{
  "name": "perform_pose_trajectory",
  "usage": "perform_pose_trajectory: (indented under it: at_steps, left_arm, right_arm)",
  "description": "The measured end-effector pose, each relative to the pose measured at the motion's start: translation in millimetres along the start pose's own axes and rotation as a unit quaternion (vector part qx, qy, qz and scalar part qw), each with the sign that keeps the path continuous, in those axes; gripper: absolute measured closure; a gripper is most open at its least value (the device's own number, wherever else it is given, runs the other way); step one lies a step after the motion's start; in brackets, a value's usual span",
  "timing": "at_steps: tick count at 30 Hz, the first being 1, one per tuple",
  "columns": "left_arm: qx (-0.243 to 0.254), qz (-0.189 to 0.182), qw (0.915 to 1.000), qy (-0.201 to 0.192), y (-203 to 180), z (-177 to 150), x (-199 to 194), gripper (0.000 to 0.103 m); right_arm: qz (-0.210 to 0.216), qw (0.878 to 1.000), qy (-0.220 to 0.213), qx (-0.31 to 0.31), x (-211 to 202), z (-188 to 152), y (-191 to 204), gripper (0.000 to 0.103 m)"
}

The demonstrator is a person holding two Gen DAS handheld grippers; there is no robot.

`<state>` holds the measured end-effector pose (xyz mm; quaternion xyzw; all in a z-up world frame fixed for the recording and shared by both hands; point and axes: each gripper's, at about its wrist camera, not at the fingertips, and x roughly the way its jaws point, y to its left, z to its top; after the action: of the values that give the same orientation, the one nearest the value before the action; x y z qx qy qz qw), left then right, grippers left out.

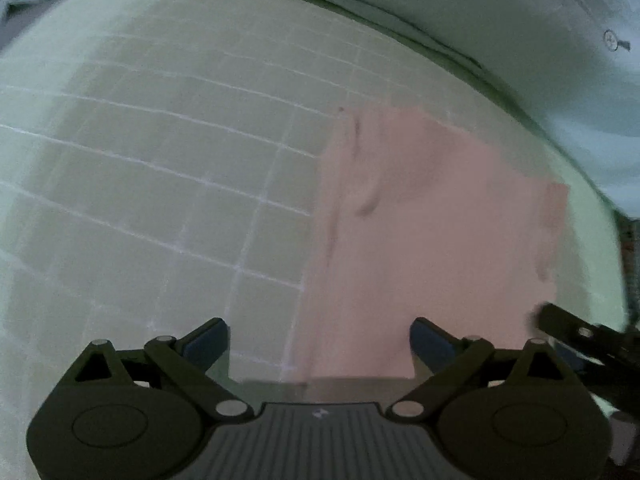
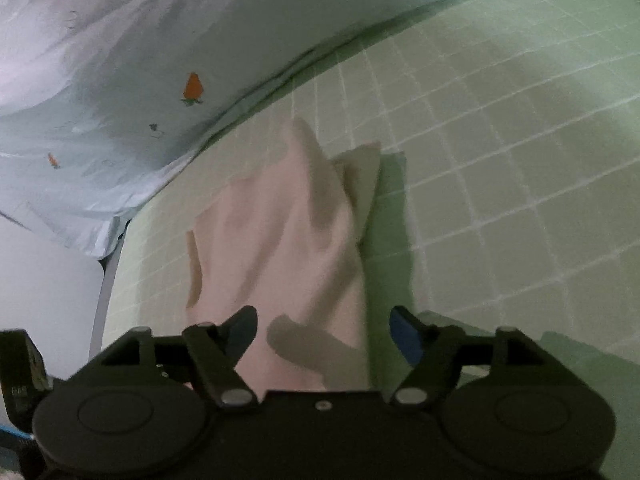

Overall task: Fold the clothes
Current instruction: 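Grasp the folded shirt with both grippers and lift it off the mat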

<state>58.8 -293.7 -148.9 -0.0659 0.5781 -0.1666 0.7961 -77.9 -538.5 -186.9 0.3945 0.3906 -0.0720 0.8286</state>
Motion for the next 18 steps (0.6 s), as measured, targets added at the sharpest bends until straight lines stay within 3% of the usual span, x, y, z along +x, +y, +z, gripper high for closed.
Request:
perform_pose_trajectory:
  at_steps: [2, 3, 5, 6, 7, 8, 9, 12, 18]
  left_arm:
    - [0.014, -0.011, 0.9998, -0.011, -1.1, 2.2, 2.4, 0.007]
    - [0.015, -0.015, 0.9995, -0.023, -2.0, 1.1, 1.4, 0.013]
    - [0.017, -0.029, 0.9985, -0.043, -2.7, -0.6, 0.9, 0.023]
    - [0.019, -0.038, 0.9979, -0.050, -2.6, -1.2, 1.3, 0.033]
    - [0.017, -0.054, 0.9971, -0.050, -2.4, -1.9, 2.3, 0.052]
    - [0.014, -0.069, 0.9962, -0.051, -2.0, -2.6, 3.3, 0.060]
    - [0.001, -0.078, 0.9958, -0.048, -0.9, -3.3, 4.2, 0.066]
    - [-0.001, -0.087, 0.9950, -0.049, -2.6, -6.8, -2.0, 0.085]
    - [0.023, -0.119, 0.9913, -0.051, -26.9, -33.7, -36.3, 0.086]
  right_arm:
    - [-0.003, 1.000, -0.003, 0.010, 12.5, 1.3, 5.4, 0.022]
    - [-0.003, 1.000, -0.009, 0.012, 17.6, 0.3, 9.4, 0.015]
    - [-0.003, 1.000, -0.013, 0.003, 23.6, -3.7, 19.2, 0.013]
    - [-0.007, 1.000, -0.017, -0.005, 26.2, -6.6, 25.5, 0.016]
    - [-0.007, 1.000, -0.015, -0.017, 29.6, -9.2, 32.7, 0.023]
    - [-0.016, 0.999, -0.012, -0.030, 31.6, -12.7, 40.0, 0.043]
    - [-0.020, 0.999, -0.009, -0.034, 33.2, -15.7, 44.7, 0.054]
    - [-0.022, 0.999, -0.020, -0.025, 24.1, -20.8, 49.7, 0.068]
    - [-0.045, 0.996, -0.046, -0.068, -30.2, -40.7, 54.7, 0.073]
